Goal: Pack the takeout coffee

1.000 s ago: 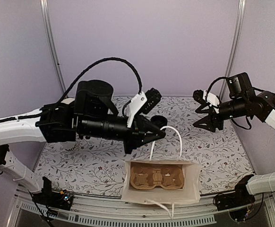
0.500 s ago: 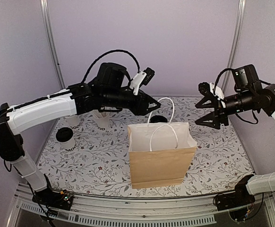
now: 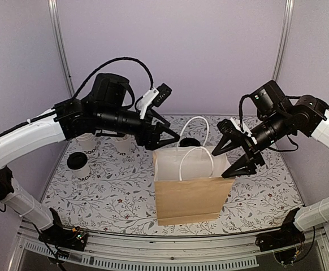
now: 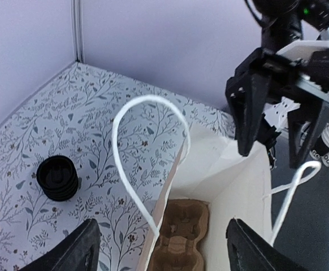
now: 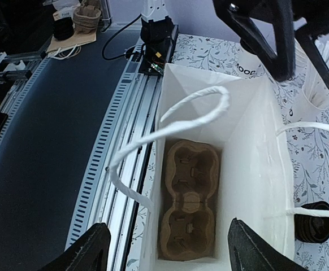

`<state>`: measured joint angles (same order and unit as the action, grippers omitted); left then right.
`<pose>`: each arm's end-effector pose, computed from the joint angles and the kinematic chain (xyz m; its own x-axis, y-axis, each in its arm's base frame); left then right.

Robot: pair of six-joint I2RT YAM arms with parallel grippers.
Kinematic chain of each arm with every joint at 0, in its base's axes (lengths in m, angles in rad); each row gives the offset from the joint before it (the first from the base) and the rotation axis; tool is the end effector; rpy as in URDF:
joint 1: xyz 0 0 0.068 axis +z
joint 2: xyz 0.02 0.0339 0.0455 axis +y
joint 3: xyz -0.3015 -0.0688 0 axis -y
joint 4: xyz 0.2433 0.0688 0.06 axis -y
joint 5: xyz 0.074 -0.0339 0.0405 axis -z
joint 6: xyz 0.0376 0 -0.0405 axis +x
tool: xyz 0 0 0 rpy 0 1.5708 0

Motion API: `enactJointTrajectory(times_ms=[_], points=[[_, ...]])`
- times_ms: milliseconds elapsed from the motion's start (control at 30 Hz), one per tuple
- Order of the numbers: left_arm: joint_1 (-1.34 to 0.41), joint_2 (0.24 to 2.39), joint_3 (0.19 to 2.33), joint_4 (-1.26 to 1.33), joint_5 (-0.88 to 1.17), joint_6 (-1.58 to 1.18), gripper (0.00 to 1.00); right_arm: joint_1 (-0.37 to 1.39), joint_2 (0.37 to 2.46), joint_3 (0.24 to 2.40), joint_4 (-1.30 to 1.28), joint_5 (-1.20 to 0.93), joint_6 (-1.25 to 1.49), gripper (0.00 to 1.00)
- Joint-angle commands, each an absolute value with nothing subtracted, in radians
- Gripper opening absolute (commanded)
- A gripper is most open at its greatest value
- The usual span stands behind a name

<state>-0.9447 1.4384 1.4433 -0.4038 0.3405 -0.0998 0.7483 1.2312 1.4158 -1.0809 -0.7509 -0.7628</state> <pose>0.1797 -0.2699 0.4310 -0.3205 0.2830 -0.9040 0.9168 0.3328 -0.2209 0.1372 0.1624 0.4222 0.1457 -0.5540 -0.8197 -0.9808 -0.1894 -0.0463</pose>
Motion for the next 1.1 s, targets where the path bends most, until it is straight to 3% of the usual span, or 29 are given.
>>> enactJointTrajectory(times_ms=[0,167,300,333,400,433,467,533,567,600,867,1067], points=[[-0.956,1.539,1.502,-0.596,0.303,-0.030,0.78,0.854,1.280,1.433,-1.128,-0.684,-0.775,0.75],[-0.985,1.617,1.575,-0.704,0.246,-0.002,0.73,0.915,1.294,1.407,-1.110,-0.620,-0.770,0.77],[-0.984,1.660,1.601,-0.707,0.278,0.020,0.60,0.929,1.305,1.389,-1.065,-0.543,-0.745,0.66],[-0.985,1.666,1.607,-0.707,0.291,0.023,0.57,0.930,1.311,1.390,-1.058,-0.531,-0.736,0.57],[-0.986,1.679,1.620,-0.707,0.313,0.028,0.46,0.930,1.325,1.404,-1.060,-0.526,-0.732,0.30],[-0.985,1.680,1.626,-0.707,0.324,0.029,0.39,0.930,1.332,1.415,-1.059,-0.525,-0.729,0.10],[-0.985,1.681,1.631,-0.707,0.336,0.033,0.30,0.930,1.335,1.429,-1.059,-0.523,-0.726,0.02],[-0.986,1.684,1.641,-0.708,0.357,0.040,0.16,0.930,1.336,1.445,-1.057,-0.515,-0.725,0.00],[-0.986,1.688,1.649,-0.712,0.361,0.044,0.02,0.930,1.337,1.454,-1.058,-0.506,-0.728,0.00],[-0.986,1.689,1.658,-0.715,0.362,0.048,0.00,0.930,1.339,1.467,-1.060,-0.495,-0.731,0.00],[-0.976,1.699,1.813,-0.730,0.307,0.063,0.00,0.930,1.295,1.603,-0.975,-0.321,-0.773,0.00],[-0.952,1.781,2.070,-0.815,0.265,0.113,0.00,0.920,1.311,1.738,-0.971,-0.255,-0.819,0.00]])
